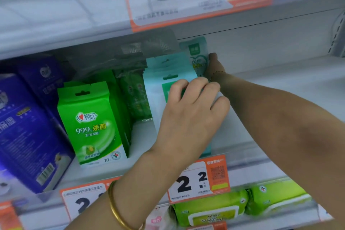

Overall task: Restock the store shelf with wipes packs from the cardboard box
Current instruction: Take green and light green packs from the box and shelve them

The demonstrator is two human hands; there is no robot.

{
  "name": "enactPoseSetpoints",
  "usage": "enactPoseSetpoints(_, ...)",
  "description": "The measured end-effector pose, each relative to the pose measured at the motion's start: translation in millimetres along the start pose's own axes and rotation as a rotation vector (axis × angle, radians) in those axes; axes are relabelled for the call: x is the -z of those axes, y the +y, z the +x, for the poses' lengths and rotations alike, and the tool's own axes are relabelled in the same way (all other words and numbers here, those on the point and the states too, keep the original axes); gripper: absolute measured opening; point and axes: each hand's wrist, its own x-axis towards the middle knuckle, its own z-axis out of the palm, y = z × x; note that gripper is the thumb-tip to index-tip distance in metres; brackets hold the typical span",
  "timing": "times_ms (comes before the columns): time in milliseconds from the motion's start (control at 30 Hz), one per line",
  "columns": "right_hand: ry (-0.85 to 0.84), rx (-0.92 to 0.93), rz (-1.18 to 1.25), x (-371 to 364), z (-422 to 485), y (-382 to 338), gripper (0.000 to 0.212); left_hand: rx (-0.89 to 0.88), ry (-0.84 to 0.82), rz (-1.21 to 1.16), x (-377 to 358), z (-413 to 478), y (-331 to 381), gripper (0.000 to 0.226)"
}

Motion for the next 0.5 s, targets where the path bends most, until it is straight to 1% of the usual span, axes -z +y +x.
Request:
enactPoseSetpoints(67,-0.07,-0.024,-0.01,-1.2,-0.6,-2.8,0.058,-0.012,0.002,0.007,-0.4,-1.5,-0.7,0.025)
enactPoseSetpoints(133,-0.124,-0.032,-0.025,0.4,-2.5,-4.1,0.064,-0.016,0.001,-0.001,0.3,-3.5,0.3,0.024)
enactPoseSetpoints(267,-0.117,-0.087,-0.037,19.9,-11.7,-2.8,0.067,-0.006,0.004,-0.019,2.2,-5.9,3.6,0.024)
enactPoseSetpoints(333,-0.11,-0.094,-0.062,41.3,-26.4,-7.2,0.067,0.002,0.031,-0.055,6.5,-6.3,8.9,0.022)
enactPoseSetpoints(400,-0.172,-0.068,-0.047,69.1,-54.0,-13.6,0.068,0.021,0.062,-0.119,15.4,-6.0,21.9,0.021)
enactPoseSetpoints(467,-0.252,-0.039,0.039,100.0,-96.5,-17.8,0.071,0.034,0.084,-0.183,26.0,-4.8,43.0,0.02)
enactPoseSetpoints(500,-0.267,-0.007,0.096,116.3,-120.3,-15.8,0.07,0.033,0.087,-0.217,30.9,-5.3,56.2,0.019)
